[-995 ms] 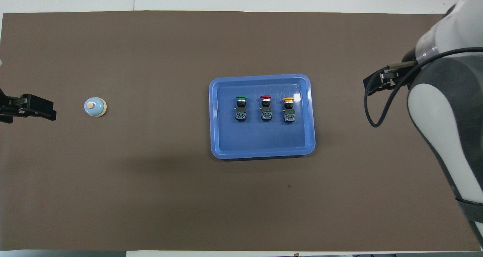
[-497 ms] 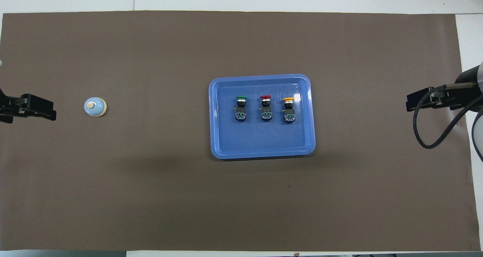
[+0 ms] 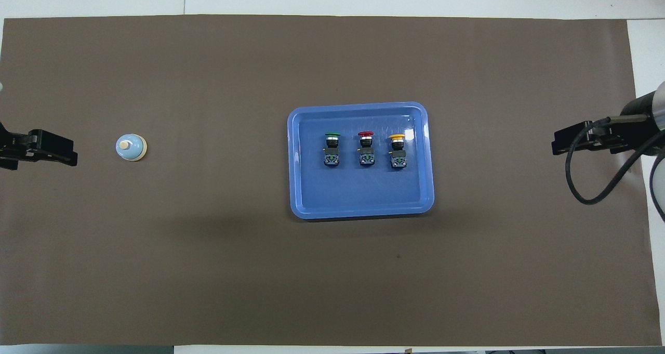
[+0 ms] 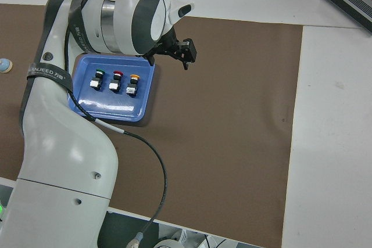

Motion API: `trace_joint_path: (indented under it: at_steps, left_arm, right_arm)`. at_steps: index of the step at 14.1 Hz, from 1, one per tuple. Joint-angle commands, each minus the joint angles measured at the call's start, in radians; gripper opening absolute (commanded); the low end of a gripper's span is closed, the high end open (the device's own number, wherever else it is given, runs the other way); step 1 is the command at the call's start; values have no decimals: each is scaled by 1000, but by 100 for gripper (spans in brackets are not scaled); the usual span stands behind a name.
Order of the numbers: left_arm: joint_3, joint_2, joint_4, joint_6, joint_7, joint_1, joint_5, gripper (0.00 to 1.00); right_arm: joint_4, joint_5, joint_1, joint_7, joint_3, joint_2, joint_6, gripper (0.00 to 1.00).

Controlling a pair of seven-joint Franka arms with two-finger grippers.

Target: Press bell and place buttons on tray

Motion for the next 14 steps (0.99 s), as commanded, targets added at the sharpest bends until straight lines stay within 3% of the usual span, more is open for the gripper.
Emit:
trace_joint_path:
  at_steps: [1, 6, 8, 9, 10, 11, 14]
  left_arm:
    - [2, -9, 3, -14, -10, -1, 8, 100]
    - [0, -7, 3, -6, -7, -13, 11, 100]
    - [-1, -6, -1, 67, 4, -6, 11, 96]
    - [0, -4, -1, 83, 1, -10, 11, 55]
    - [0, -4, -3, 83, 1, -9, 11, 21]
    - [0, -6, -9, 89, -10, -1, 11, 0]
    - [5, -14, -53, 154, 2, 13, 11, 0]
  right_arm:
    - [-15, 17, -27, -7, 8, -10, 6, 100]
    - [-21, 16, -28, 69, 8, -13, -2, 100]
    - [-25, 14, -28, 77, 8, -16, -2, 100]
    - [-30, 14, -28, 77, 8, -18, -2, 100]
    - [-39, 14, -25, 78, 8, -21, -2, 100]
    - [-41, 10, -19, 85, 8, -21, -2, 100]
    - [-41, 4, -19, 79, 8, -21, -15, 100]
